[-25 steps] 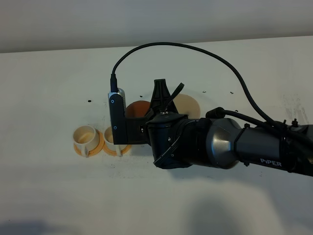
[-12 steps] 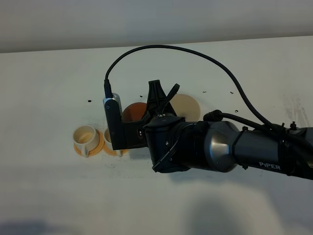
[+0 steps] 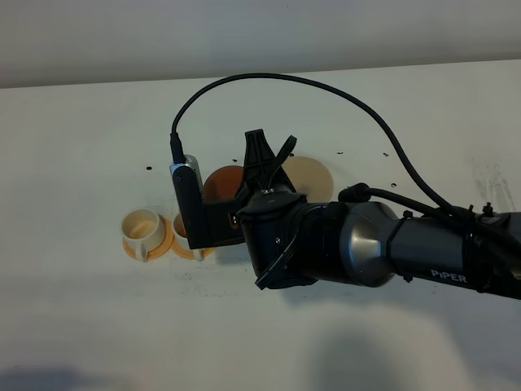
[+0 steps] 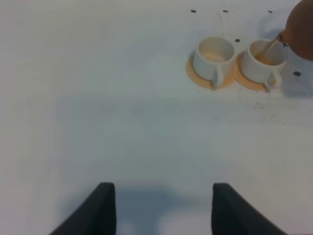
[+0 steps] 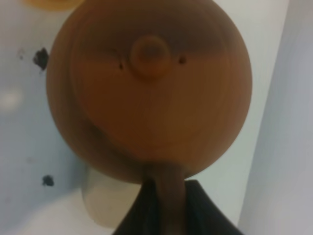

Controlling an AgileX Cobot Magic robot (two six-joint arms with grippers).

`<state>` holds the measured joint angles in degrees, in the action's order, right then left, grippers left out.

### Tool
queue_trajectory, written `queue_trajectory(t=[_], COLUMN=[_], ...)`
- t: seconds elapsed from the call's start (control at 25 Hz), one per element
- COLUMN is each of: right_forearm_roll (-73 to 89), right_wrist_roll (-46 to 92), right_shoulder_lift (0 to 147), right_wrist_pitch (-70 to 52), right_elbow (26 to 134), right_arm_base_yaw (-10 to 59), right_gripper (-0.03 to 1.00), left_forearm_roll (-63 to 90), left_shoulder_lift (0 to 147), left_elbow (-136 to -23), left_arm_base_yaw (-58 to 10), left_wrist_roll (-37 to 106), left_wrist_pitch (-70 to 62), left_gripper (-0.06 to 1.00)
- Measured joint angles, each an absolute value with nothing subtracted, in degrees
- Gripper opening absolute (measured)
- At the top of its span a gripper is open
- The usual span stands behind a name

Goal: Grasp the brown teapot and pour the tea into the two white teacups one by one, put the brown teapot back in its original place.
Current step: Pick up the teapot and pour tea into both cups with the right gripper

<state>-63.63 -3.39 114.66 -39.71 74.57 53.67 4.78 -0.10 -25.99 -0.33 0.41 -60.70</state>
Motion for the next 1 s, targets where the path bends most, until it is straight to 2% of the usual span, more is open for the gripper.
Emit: queue_trajectory(t=[1.0], right_forearm_roll=[-67.89], right_wrist_roll=[-2.27], right_shoulder_lift=[114.66], right_wrist_pitch=[-41.60], right_elbow=[74.57], right_arm_base_yaw=[53.67], right_gripper=[0.11], left_forearm_roll=[4.78], left_shoulder_lift=[-0.10], left_elbow=[-25.99], left_arm_base_yaw=[-0.33], left_wrist_roll=[0.36], left_wrist_pitch=[-60.70], left_gripper=[0.44])
